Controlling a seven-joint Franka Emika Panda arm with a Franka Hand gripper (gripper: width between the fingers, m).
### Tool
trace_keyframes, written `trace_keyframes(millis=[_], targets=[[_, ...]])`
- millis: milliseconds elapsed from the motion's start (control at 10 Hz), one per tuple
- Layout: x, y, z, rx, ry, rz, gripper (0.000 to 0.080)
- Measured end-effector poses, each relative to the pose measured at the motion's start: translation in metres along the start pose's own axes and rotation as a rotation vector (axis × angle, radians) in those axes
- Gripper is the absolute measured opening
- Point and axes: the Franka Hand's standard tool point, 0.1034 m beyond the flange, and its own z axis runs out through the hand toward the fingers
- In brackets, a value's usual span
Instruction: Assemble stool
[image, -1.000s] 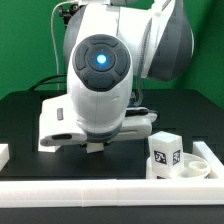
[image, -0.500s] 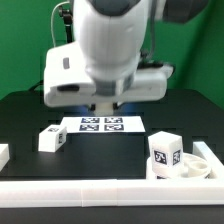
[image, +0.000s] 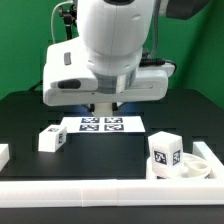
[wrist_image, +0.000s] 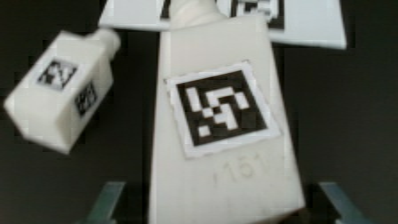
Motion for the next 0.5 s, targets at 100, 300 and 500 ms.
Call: trace_keyframes(millis=[100,300,500], targets=[[-0.001,-0.002,-0.007,0.002,0.051,0.003,0.0327],[-0.001,-0.012,-0.029,0.014,0.152,0.028,0.0327],[0.004,-0.031,-0.047,0.002,0.293,0.031,0.0327]])
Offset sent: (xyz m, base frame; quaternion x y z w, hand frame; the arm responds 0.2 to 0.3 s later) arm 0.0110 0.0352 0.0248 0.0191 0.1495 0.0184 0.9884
